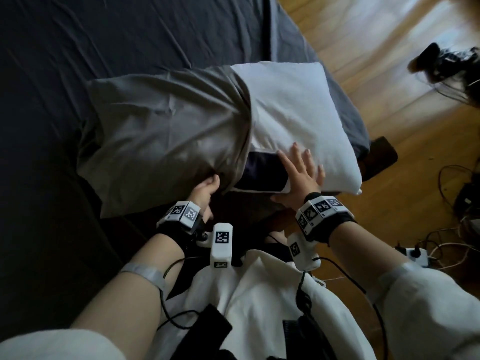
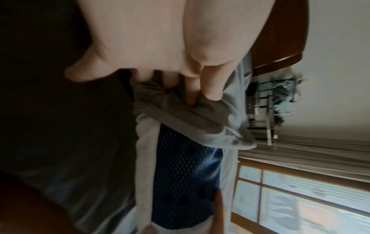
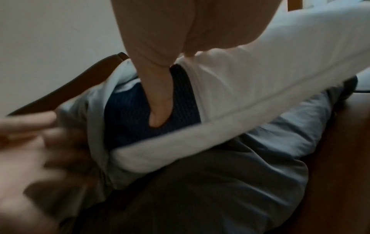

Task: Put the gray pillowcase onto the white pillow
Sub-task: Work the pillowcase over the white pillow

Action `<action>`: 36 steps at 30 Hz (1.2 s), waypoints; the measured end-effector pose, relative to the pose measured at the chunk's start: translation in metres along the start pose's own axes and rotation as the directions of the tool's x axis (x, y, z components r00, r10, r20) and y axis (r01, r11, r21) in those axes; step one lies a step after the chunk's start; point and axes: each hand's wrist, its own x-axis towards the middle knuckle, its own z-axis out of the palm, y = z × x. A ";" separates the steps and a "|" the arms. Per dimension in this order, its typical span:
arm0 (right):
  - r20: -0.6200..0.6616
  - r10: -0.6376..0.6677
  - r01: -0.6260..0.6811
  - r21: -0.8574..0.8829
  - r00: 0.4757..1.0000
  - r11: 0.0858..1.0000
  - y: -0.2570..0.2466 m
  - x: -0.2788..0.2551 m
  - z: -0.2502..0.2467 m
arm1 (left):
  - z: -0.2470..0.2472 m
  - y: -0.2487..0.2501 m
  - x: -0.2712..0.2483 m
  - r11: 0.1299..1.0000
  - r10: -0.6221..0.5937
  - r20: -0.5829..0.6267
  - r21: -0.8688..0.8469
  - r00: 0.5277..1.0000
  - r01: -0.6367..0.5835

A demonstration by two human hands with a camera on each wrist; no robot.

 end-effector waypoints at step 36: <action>-0.568 -0.107 0.311 0.276 0.816 0.909 -0.109 0.060 -0.173 | 0.018 0.183 -0.041 0.602 0.797 -0.195 0.320 0.571 -0.731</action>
